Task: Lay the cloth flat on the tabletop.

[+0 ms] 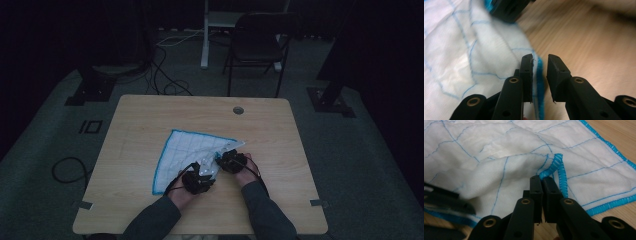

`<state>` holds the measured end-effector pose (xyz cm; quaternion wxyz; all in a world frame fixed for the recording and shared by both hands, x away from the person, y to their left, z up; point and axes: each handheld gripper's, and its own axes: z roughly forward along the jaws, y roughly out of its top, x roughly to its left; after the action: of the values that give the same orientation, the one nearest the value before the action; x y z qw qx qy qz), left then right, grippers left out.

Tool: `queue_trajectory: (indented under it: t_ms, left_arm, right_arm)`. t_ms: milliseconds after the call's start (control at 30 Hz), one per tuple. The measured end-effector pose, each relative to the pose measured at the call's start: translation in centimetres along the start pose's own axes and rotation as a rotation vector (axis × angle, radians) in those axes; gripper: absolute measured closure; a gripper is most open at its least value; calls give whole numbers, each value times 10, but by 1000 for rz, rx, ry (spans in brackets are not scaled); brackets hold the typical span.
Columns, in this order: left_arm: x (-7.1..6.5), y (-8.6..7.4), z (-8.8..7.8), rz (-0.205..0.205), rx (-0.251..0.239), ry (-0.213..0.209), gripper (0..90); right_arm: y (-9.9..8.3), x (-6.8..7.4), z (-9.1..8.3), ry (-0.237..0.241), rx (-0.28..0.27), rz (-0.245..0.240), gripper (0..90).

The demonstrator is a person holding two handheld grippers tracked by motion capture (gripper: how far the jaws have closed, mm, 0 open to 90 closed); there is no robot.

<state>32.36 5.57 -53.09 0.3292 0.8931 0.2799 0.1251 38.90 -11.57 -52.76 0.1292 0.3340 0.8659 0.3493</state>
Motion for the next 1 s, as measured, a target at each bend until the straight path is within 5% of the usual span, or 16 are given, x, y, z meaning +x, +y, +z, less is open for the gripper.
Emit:
queue_trajectory:
  t_ms: [167, 300, 467, 600, 833, 1000]
  left_arm:
    - [12, -1, -4, -9, 5, 88, 802]
    - [27, -3, -10, -47, -9, 117, 900]
    - [37, -4, -14, -74, -13, 140, 900]
    - [34, 0, -16, -58, -22, 150, 883]
    - [15, 12, -3, 19, -23, 91, 775]
    - [8, 16, 10, 54, 5, 92, 669]
  right_arm:
    - [0, -3, -2, -9, -7, 12, 804]
    - [0, -3, -5, -20, -17, 4, 779]
    - [-1, -4, -6, -27, -15, -3, 773]
    - [-1, -4, -5, -27, -13, 1, 770]
    - [-1, -5, -6, -30, -16, 4, 767]
    - [-3, -9, -10, -38, -22, 17, 764]
